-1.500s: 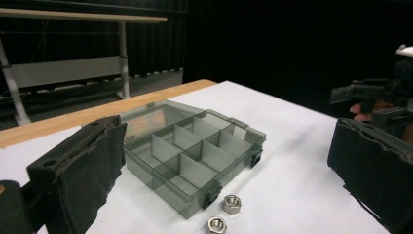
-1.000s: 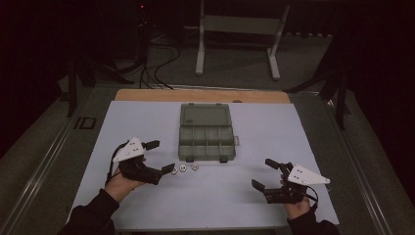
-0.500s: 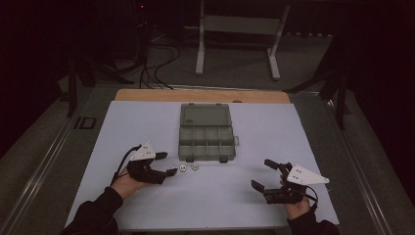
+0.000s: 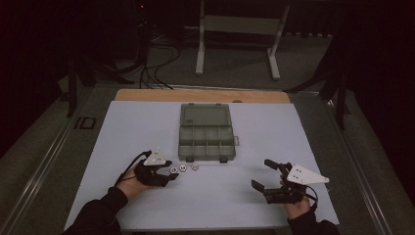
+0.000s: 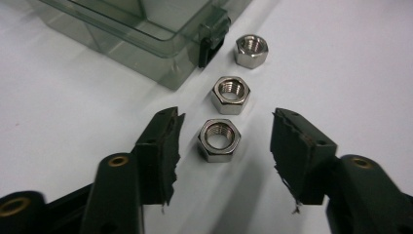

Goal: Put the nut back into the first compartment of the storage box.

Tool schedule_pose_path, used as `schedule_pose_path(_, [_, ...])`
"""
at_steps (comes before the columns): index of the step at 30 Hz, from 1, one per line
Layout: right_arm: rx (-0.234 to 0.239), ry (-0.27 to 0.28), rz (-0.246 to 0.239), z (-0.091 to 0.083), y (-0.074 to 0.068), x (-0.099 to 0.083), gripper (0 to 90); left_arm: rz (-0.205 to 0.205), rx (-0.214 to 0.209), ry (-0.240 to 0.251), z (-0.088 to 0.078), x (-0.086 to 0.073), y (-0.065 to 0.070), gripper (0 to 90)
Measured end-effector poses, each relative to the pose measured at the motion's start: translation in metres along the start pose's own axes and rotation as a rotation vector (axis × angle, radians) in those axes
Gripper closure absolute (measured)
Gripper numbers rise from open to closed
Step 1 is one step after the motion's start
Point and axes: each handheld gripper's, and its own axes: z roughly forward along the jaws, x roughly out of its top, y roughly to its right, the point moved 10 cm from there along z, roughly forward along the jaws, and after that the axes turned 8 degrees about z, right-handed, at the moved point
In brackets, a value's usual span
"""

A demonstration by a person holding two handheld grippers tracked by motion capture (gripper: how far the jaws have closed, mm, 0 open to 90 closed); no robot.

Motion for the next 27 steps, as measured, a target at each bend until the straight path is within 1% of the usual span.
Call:
schedule_pose_path(5, [-0.001, 0.000, 0.005, 0.000, 0.001, 0.000, 12.2, 0.002, -0.003, -0.019, 0.007, 0.000, -0.001, 51.2])
schedule_pose_path(6, [0.000, 0.000, 0.006, 0.000, 0.001, 0.000, 12.2, -0.005, -0.004, -0.022, 0.008, 0.000, -0.001, 53.1])
schedule_pose_path(7, [-0.001, 0.001, 0.005, -0.001, 0.001, 0.000, 12.2, -0.001, -0.007, -0.033, 0.009, -0.001, -0.002, 55.3])
schedule_pose_path(11, [-0.001, 0.001, 0.006, -0.001, 0.001, 0.000, 12.2, -0.006, 0.000, -0.030, 0.010, -0.001, -0.003, 60.2])
schedule_pose_path(12, [-0.002, -0.001, 0.006, 0.000, 0.001, 0.000, 12.2, 0.001, 0.003, -0.027, 0.009, -0.001, -0.004, 60.2])
schedule_pose_path(14, [0.000, -0.004, 0.005, 0.000, 0.001, -0.001, 12.2, -0.004, 0.009, -0.032, 0.009, -0.002, -0.005, 66.8])
schedule_pose_path(18, [0.001, -0.005, 0.004, 0.000, 0.001, -0.001, 12.2, -0.005, 0.014, -0.032, 0.009, -0.001, -0.005, 67.9])
schedule_pose_path(19, [0.000, -0.006, 0.003, 0.000, 0.001, -0.001, 12.2, -0.002, 0.018, -0.033, 0.008, -0.001, -0.005, 68.1])
schedule_pose_path(22, [0.004, -0.004, 0.002, 0.000, 0.000, -0.001, 12.2, -0.018, 0.026, -0.022, 0.001, 0.001, -0.009, 68.2])
schedule_pose_path(23, [0.004, -0.004, 0.002, 0.000, 0.000, -0.001, 12.2, -0.018, 0.026, -0.022, 0.001, 0.001, -0.009, 68.2])
schedule_pose_path(24, [0.004, -0.004, -0.001, 0.000, 0.000, -0.001, 12.2, -0.029, 0.036, -0.012, -0.006, 0.006, -0.011, 68.2])
schedule_pose_path(25, [0.024, -0.001, -0.006, 0.001, -0.003, -0.001, 12.2, -0.027, 0.041, -0.008, -0.010, 0.008, -0.012, 68.2])
schedule_pose_path(27, [0.044, 0.008, -0.037, 0.001, -0.007, 0.001, 12.1, -0.037, 0.046, 0.004, -0.017, 0.014, -0.014, 68.2])
